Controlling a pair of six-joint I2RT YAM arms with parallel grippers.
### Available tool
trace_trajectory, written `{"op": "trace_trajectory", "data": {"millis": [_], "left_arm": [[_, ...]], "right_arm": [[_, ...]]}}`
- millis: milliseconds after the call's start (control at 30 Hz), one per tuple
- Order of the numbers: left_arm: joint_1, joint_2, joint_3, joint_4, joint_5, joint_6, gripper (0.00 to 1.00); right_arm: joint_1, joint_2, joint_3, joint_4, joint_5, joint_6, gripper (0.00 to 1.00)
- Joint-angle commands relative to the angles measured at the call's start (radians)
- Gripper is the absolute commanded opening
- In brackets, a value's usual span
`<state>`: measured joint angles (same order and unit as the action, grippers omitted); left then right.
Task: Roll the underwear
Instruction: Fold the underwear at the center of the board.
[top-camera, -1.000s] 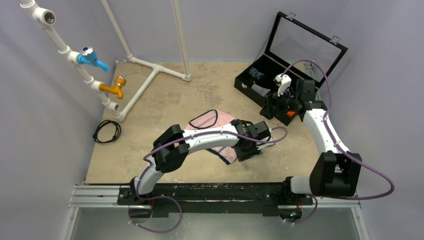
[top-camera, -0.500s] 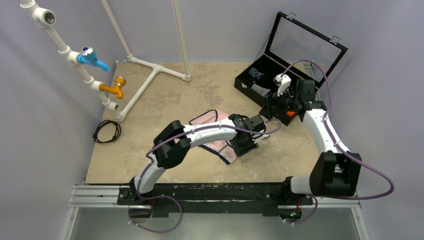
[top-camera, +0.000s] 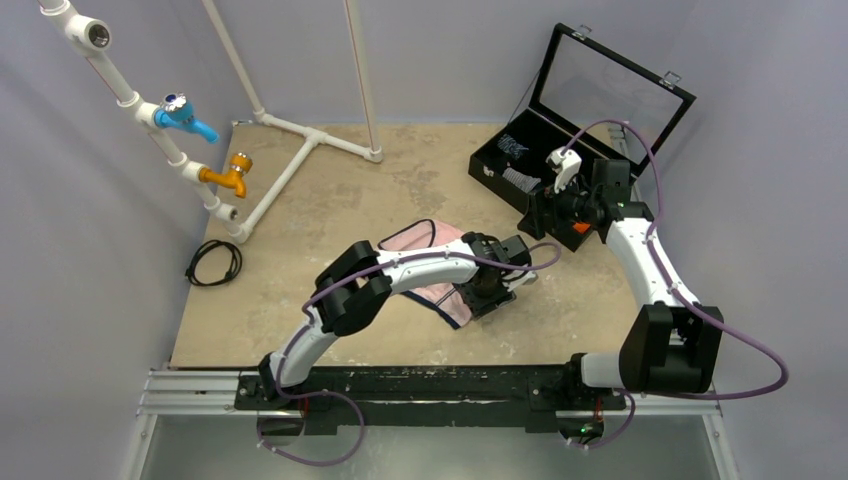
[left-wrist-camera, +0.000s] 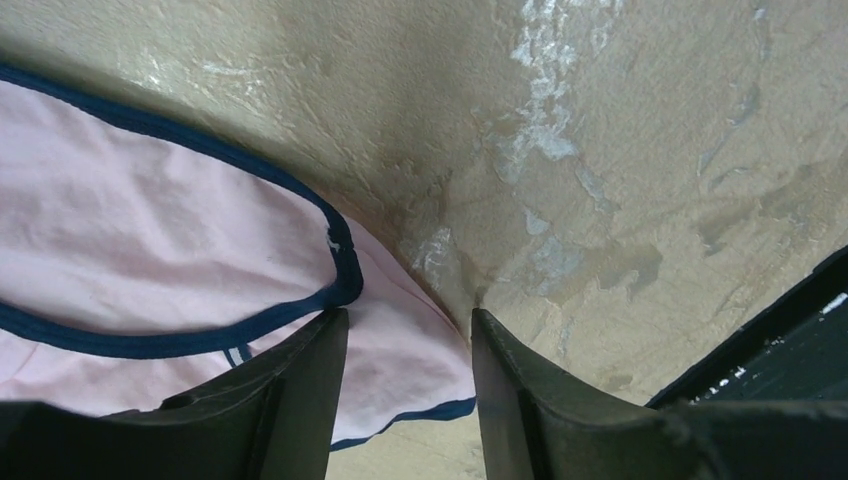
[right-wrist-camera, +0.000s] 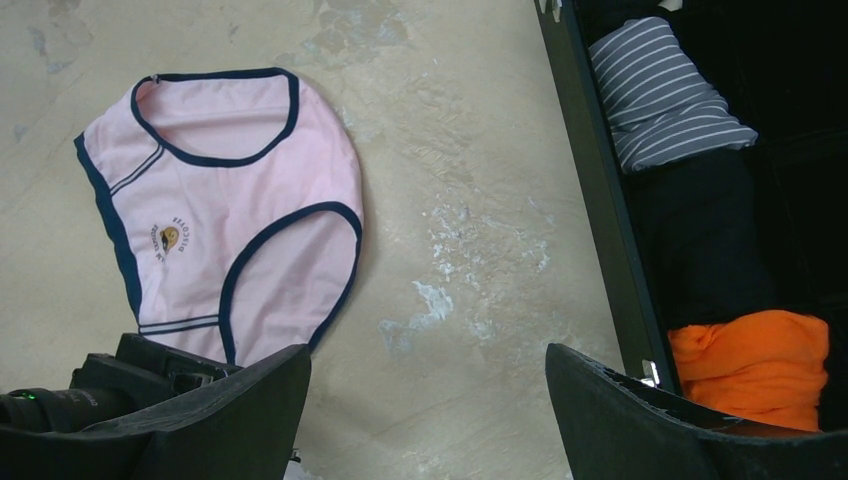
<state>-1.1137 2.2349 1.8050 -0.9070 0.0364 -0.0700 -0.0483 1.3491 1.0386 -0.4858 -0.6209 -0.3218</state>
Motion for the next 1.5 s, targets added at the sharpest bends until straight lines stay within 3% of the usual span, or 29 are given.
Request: {"op": "trace_trajectory", "data": {"millis": [0,333,533,900,1100,1167,1300,1467], "left_arm": [[0.003,0.008,0.039,0.014,-0.016,-0.015,0.46],[0.003,-0.009,-0.013,0.028,-0.001,-0.027,0.3],[0.003,-0.034,-0.009,0.02,0.033,-0.034,0.14],[0.049,-0.183,-0.066,0.059,0.194,-0.018,0.12],[0.133,-0.274,-0.138,0.11,0.327,-0.007,0.0],[0.151,-0.289,-0.156,0.124,0.337,-0.013,0.01],[0.135,-0.273,-0.154,0.129,0.343,-0.039,0.22],[0.074,-0.209,-0.129,0.107,0.277,-0.059,0.29]], "right_arm": [[-0.004,-0.008,-0.001,0.008,-0.019,-0.007,0.88],[-0.003,-0.006,0.001,0.006,-0.011,-0.01,0.88],[-0.004,-0.001,0.003,0.004,-0.006,-0.011,0.88],[-0.005,0.016,0.005,0.003,0.015,-0.007,0.88],[-0.005,0.021,0.005,0.004,0.022,-0.008,0.88],[-0.005,0.023,0.005,0.004,0.022,-0.007,0.88],[-0.005,0.029,0.009,0.001,0.024,-0.009,0.88],[-0.007,0.033,0.009,0.007,0.052,-0.003,0.88]]}}
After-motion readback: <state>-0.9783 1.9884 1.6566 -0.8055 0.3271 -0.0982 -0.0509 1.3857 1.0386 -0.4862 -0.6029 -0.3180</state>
